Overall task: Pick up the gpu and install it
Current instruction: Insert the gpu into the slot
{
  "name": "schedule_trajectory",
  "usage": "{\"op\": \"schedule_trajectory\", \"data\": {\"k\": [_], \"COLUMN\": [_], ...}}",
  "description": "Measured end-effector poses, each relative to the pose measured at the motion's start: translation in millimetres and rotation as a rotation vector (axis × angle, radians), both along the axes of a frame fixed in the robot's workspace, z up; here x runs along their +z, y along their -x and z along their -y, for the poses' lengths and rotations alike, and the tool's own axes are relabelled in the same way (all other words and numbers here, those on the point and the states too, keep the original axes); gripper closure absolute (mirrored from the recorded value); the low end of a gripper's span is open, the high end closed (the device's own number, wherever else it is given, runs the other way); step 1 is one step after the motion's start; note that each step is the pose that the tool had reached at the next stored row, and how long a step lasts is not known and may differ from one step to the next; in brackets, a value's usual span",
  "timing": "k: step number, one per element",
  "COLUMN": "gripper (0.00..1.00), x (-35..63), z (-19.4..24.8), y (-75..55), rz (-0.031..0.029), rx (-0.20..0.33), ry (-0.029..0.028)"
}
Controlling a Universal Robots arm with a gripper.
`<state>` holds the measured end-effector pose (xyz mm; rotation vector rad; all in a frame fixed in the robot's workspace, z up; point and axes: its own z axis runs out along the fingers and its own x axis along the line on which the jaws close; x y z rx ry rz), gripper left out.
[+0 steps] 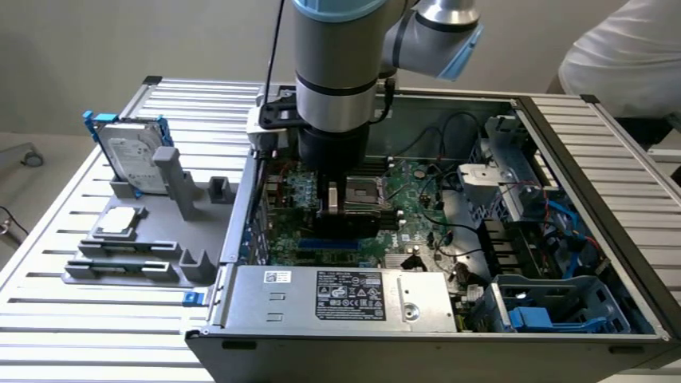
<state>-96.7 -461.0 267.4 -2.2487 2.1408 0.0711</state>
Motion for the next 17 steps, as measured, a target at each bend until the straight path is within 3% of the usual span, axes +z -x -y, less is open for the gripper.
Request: {"op": "schedule_trajectory", "data": {"k": [5, 11, 17], "gripper": [0.74, 0.74, 0.74], "x": [0.1, 0.0, 0.0], "z": [0.8, 5.7, 7.8], "y": [1.7, 2.1, 2.0], "rz": [0.0000, -0.0002, 0.0000], "rx": [0.000, -0.002, -0.002], "ry": [0.0001, 0.0000, 0.0000]}}
